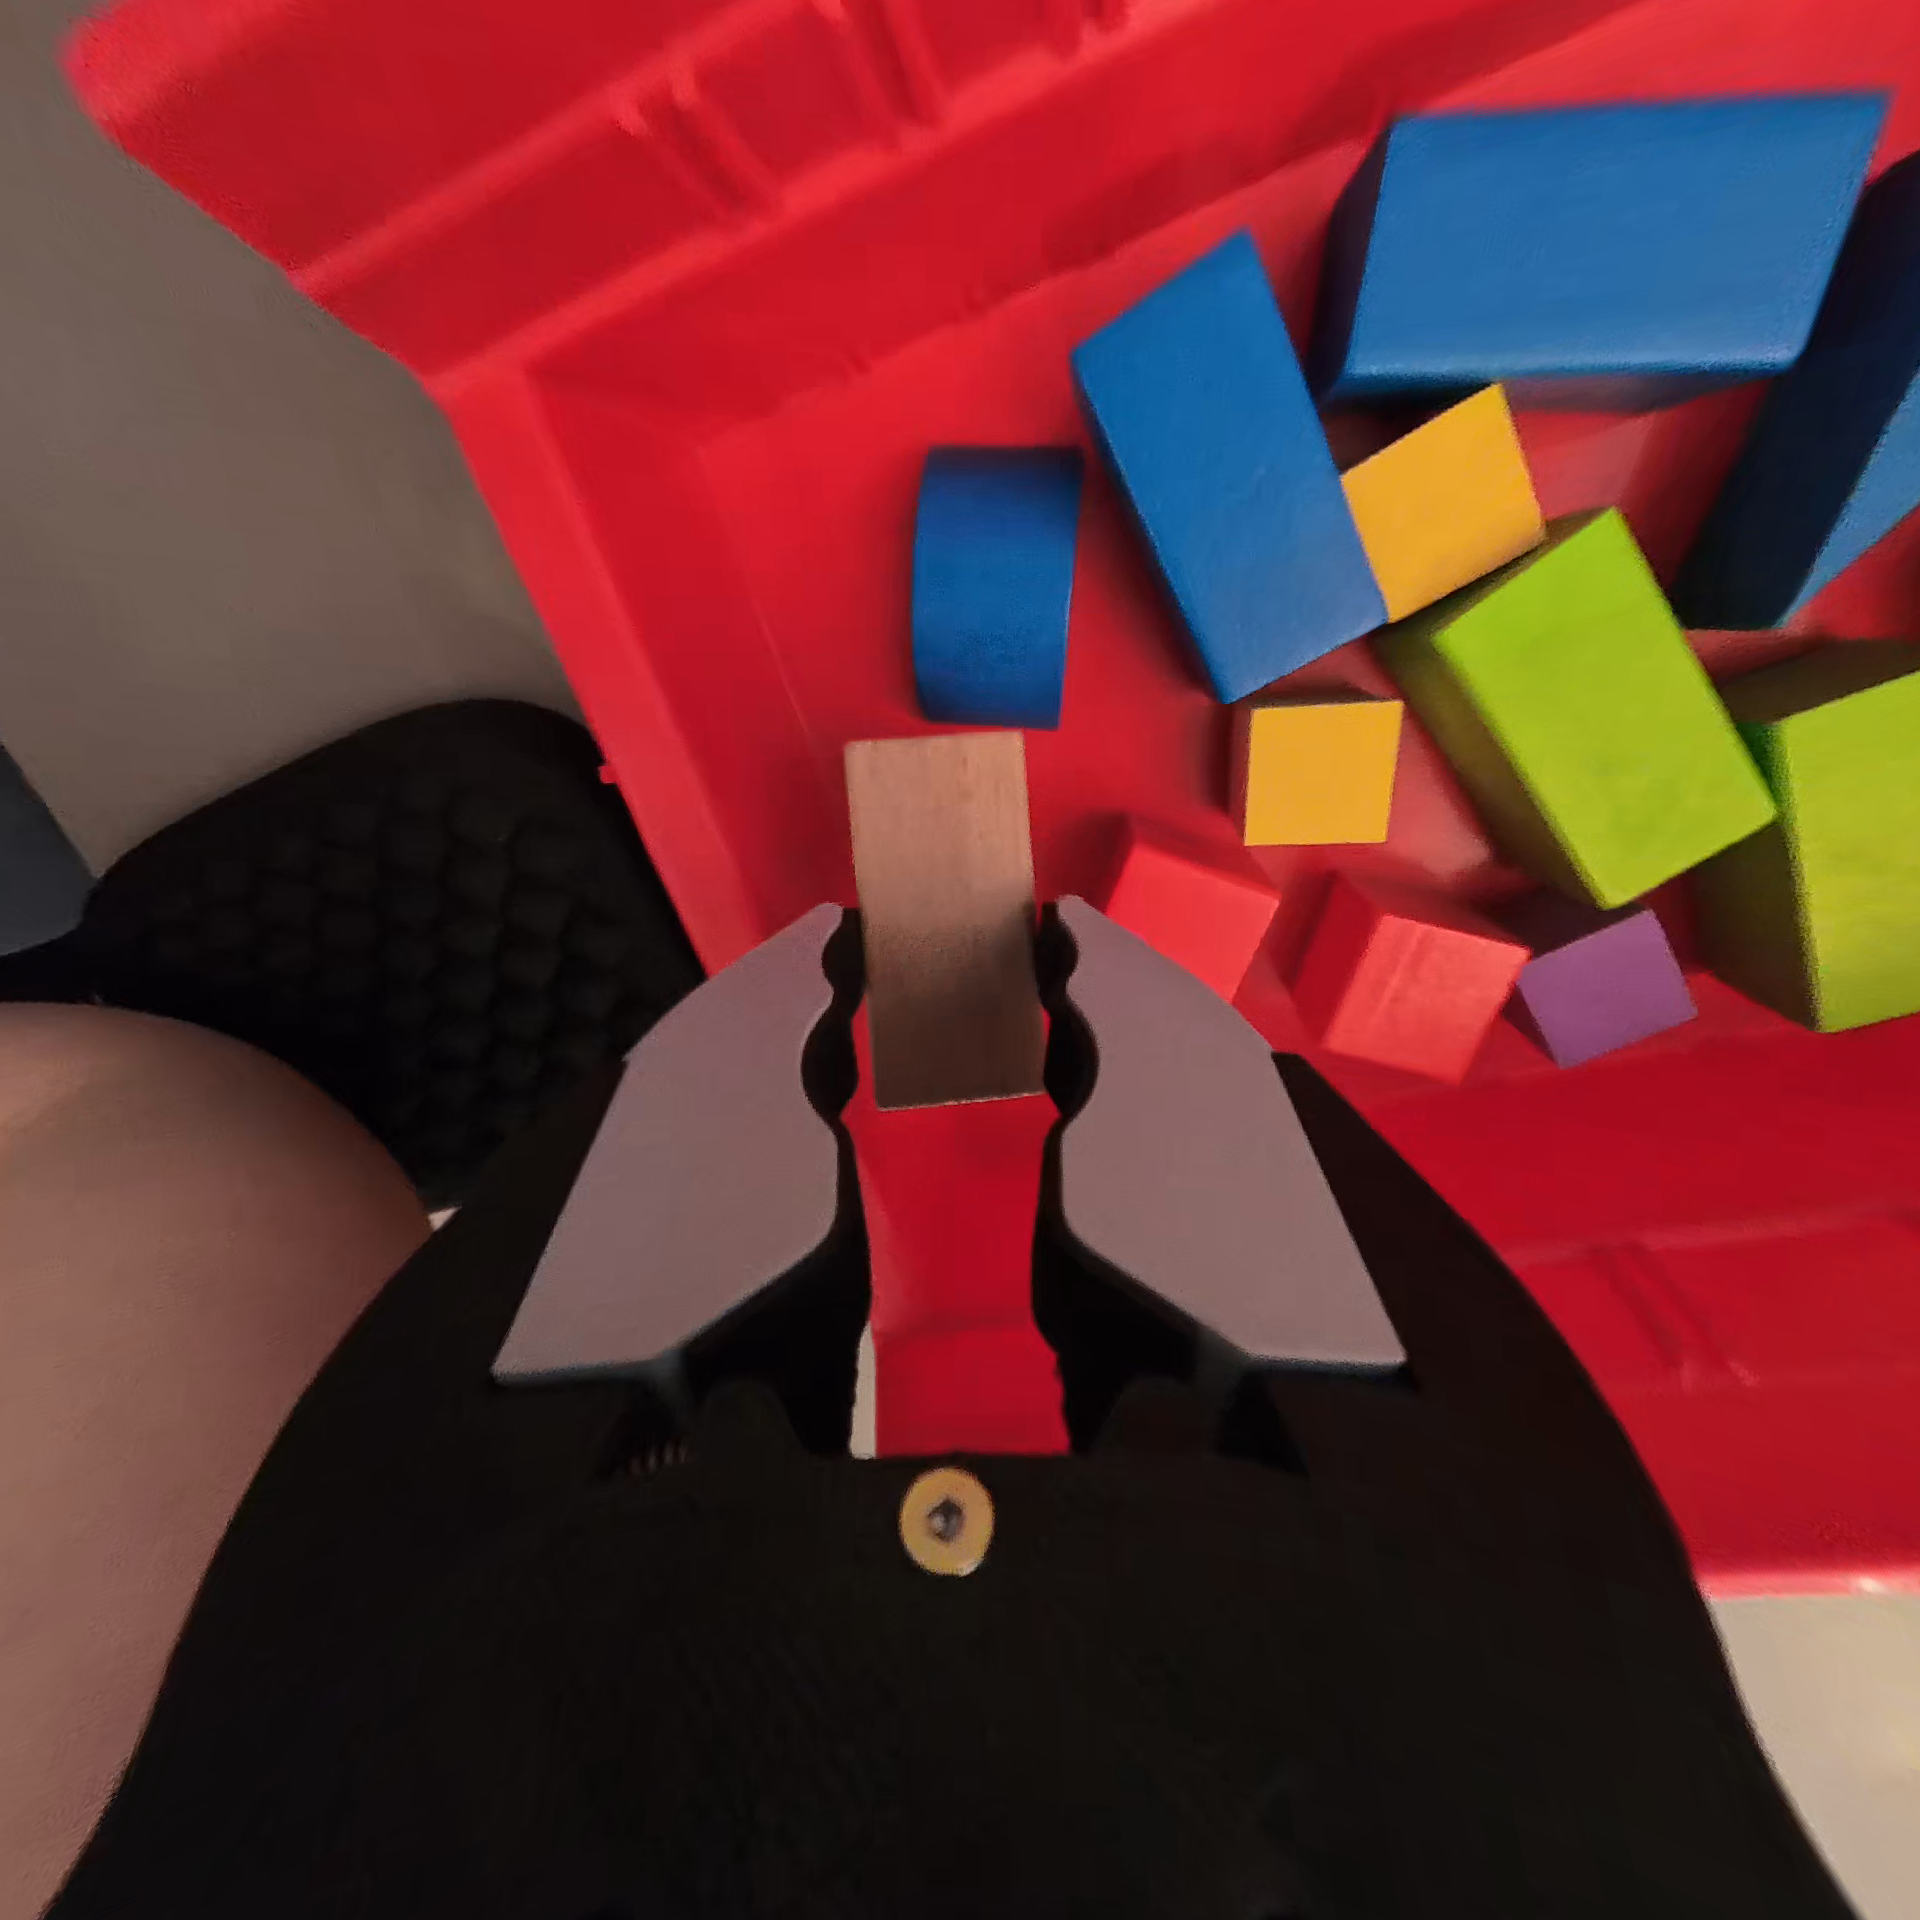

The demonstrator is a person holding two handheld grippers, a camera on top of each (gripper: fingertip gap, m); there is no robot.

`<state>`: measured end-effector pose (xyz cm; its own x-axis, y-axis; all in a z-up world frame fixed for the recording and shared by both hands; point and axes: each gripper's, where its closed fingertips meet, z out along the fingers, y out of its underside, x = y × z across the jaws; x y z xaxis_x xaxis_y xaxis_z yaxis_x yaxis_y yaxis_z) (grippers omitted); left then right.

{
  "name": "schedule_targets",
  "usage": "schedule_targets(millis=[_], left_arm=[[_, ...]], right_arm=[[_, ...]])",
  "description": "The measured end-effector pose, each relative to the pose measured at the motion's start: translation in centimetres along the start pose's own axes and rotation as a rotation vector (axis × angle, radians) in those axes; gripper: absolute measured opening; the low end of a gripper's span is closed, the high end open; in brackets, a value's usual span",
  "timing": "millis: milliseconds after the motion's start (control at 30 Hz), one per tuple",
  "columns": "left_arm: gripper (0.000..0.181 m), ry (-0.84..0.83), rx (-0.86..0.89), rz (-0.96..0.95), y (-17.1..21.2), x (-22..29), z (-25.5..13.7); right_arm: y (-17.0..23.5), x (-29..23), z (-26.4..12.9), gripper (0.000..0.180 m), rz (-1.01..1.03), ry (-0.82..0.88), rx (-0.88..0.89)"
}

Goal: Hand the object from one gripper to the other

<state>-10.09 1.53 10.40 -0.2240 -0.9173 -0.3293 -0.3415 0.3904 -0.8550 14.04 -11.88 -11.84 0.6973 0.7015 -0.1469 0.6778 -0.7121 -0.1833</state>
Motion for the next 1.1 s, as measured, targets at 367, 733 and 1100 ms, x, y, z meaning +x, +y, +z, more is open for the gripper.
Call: schedule_targets(millis=[367, 733, 1100], left_arm=[[0.056, -0.040, -0.003, 0.006, 0.2, -0.7, -0.9], [0.055, -0.071, 0.010, 0.001, 0.2, -1.3, -2.2], [0.055, -0.185, 0.026, -0.022, 0.7, -3.7, -4.1]], right_arm=[[0.8, 1.5, 2.1, 0.034, 0.079, 0.025, -0.131], [1.0, 1.9, 2.7, 0.034, 0.195, 0.005, -0.170], [0.2, 1.3, -0.5, 0.031, 0.157, 0.078, -0.036]])
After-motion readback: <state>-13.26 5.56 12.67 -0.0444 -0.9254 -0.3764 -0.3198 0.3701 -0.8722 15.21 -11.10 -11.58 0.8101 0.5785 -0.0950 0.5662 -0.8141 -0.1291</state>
